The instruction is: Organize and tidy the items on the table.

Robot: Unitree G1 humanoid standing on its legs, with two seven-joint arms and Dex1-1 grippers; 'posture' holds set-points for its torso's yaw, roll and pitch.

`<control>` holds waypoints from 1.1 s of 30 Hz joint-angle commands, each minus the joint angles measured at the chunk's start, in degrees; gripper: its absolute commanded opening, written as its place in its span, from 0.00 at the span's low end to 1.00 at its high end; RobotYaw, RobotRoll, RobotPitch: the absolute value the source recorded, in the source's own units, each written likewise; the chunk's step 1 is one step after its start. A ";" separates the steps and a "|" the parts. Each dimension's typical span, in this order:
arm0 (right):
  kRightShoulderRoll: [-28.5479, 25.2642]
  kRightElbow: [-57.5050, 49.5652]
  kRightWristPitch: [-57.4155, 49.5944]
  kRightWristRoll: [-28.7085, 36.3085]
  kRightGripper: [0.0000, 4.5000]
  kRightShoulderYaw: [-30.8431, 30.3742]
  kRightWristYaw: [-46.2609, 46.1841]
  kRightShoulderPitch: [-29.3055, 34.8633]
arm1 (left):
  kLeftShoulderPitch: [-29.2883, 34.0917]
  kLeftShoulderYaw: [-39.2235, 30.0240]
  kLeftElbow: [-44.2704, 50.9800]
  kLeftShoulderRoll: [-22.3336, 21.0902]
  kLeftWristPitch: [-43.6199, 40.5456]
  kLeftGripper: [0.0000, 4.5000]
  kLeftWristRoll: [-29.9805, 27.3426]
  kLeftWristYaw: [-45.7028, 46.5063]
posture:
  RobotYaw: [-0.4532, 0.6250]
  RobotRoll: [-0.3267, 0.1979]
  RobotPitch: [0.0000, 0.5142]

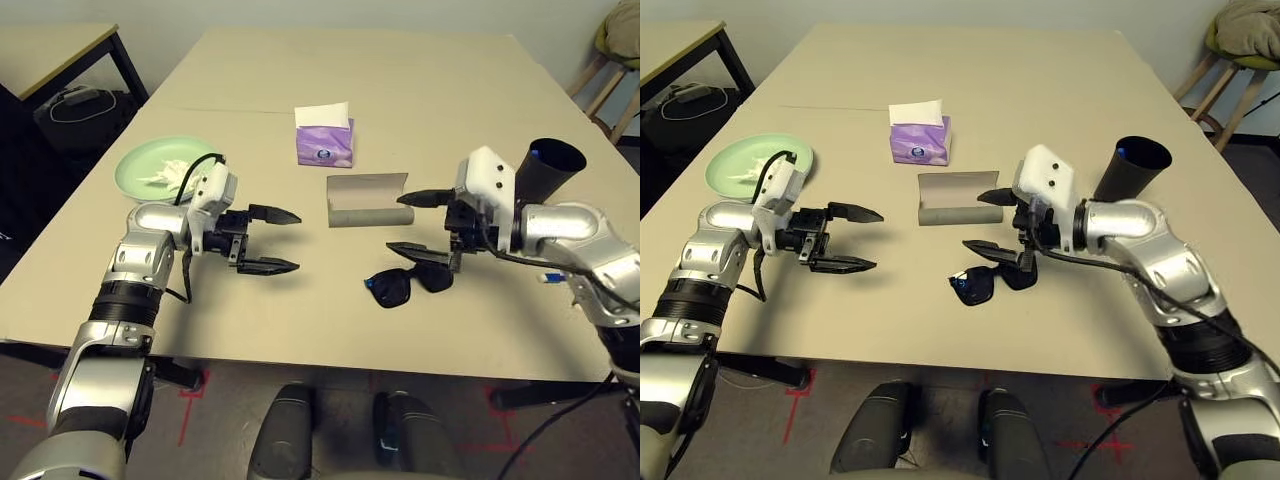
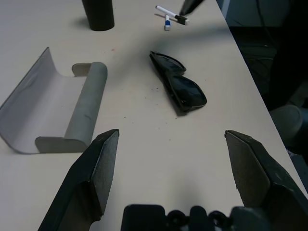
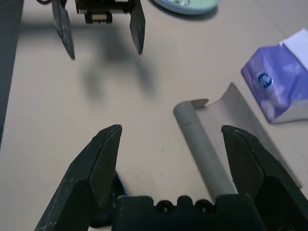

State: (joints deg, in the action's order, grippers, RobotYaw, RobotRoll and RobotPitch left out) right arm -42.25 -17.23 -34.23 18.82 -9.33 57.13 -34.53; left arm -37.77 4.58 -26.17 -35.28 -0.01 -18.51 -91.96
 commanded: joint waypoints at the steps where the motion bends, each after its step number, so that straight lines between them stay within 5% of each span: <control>1: -2.89 -4.71 -5.70 -4.39 1.00 -5.44 -0.80 -2.53 | 0.88 0.62 1.19 -0.24 1.74 0.99 -0.65 -0.46 | 0.64 0.62 0.30; 8: -4.32 -8.29 -13.61 -2.97 1.00 -8.80 2.27 -7.16 | 1.76 -0.98 2.75 0.18 1.62 0.99 -1.08 1.46 | 0.65 0.62 0.30; 17: -8.79 -5.99 -13.28 -11.45 1.00 -23.33 10.96 -15.88 | 2.54 -1.21 3.40 1.25 2.12 0.99 -0.58 3.46 | 0.65 0.62 0.30; 22: -11.21 -3.74 -8.30 -15.48 1.00 -28.48 18.86 -19.25 | 2.37 -1.06 3.12 1.45 2.74 0.99 -0.29 4.20 | 0.65 0.62 0.29; 33: -7.38 5.41 8.21 -29.72 1.00 -34.48 26.14 -21.73 | 2.61 -0.79 4.30 1.59 2.38 0.99 -0.39 5.53 | 0.67 0.62 0.30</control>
State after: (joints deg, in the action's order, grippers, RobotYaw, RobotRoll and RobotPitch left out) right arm -50.22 -12.55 -28.24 -8.85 -42.47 82.42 -55.82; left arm -35.67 3.30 -23.21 -33.79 2.21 -18.96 -86.44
